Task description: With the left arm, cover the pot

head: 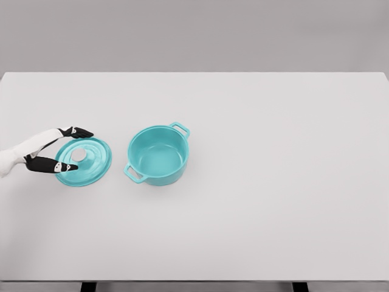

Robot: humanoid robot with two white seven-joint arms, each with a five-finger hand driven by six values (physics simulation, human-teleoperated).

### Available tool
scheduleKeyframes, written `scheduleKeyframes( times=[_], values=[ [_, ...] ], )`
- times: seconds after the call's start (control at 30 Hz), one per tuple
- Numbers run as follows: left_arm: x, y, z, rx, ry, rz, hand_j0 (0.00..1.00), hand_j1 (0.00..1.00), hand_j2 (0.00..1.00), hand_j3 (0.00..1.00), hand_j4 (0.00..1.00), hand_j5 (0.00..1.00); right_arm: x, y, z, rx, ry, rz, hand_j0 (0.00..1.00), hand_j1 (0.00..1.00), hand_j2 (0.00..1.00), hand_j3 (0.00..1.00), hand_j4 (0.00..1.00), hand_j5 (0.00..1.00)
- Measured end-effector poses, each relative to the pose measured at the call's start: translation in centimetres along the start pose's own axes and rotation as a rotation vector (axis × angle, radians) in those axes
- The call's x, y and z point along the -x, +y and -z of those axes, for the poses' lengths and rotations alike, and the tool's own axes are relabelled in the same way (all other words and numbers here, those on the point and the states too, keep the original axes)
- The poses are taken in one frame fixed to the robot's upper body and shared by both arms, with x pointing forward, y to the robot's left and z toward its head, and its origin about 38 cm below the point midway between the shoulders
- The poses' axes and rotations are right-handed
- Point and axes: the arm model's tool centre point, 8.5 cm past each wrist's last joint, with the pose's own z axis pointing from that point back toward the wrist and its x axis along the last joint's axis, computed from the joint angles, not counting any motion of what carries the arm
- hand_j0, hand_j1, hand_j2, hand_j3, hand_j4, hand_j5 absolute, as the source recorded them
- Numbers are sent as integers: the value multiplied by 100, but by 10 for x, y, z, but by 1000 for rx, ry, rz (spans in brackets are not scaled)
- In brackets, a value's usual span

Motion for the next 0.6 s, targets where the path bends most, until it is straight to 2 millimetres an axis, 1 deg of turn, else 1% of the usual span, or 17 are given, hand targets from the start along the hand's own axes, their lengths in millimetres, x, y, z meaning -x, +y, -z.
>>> scheduleKeyframes(
  times=[0.37, 0.47, 0.6],
  values=[
    [8, -2, 0, -12, 19, -13, 80, 80, 80, 80, 80, 80, 0, 0, 0, 0, 0, 0, 100, 100, 100, 100, 100, 100],
    [9, -1, 0, -16, 22, -19, 76, 76, 76, 76, 76, 76, -1, 0, 0, 0, -1, 0, 100, 100, 100, 100, 100, 100],
    [9, -2, -1, -17, 15, -28, 76, 76, 76, 76, 76, 76, 0, 0, 0, 0, 0, 0, 100, 100, 100, 100, 100, 100]
  ],
)
